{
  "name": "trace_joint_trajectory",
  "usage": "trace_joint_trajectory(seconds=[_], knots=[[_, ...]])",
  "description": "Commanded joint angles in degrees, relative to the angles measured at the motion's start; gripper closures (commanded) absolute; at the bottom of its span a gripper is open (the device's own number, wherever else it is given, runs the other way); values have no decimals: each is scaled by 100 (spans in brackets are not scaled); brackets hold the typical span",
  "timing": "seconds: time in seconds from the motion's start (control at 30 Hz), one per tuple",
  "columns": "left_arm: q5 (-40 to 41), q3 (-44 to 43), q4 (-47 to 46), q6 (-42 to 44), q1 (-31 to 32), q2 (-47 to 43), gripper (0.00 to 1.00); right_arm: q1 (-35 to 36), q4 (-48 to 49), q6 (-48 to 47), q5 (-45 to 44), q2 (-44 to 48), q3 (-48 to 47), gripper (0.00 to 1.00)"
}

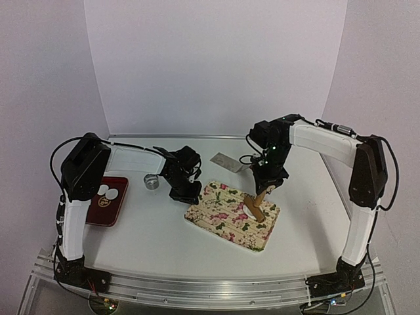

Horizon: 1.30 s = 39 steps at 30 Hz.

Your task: Roll out the dumpling wrappers from the dough

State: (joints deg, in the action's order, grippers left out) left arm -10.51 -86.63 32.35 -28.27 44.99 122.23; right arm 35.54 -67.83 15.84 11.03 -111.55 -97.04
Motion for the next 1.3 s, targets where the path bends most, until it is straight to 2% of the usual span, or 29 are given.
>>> trace_joint_trajectory(seconds=[0.0,0.47,0.77,1.07,1.27], knots=[[197,-169,111,-116,36,210,100,52,13,265,-556,-370,446,100],[531,67,316,-152,36,75,100,-216,-296,319,-1103,-337,716,100],[436,-31,256,-93,36,99,100,-284,-466,301,-1148,-177,406,100],[192,-82,92,-114,122,83,100,-255,-667,356,521,374,-629,100],[165,-129,73,-64,154,124,100,-88,-651,597,773,514,-920,100]])
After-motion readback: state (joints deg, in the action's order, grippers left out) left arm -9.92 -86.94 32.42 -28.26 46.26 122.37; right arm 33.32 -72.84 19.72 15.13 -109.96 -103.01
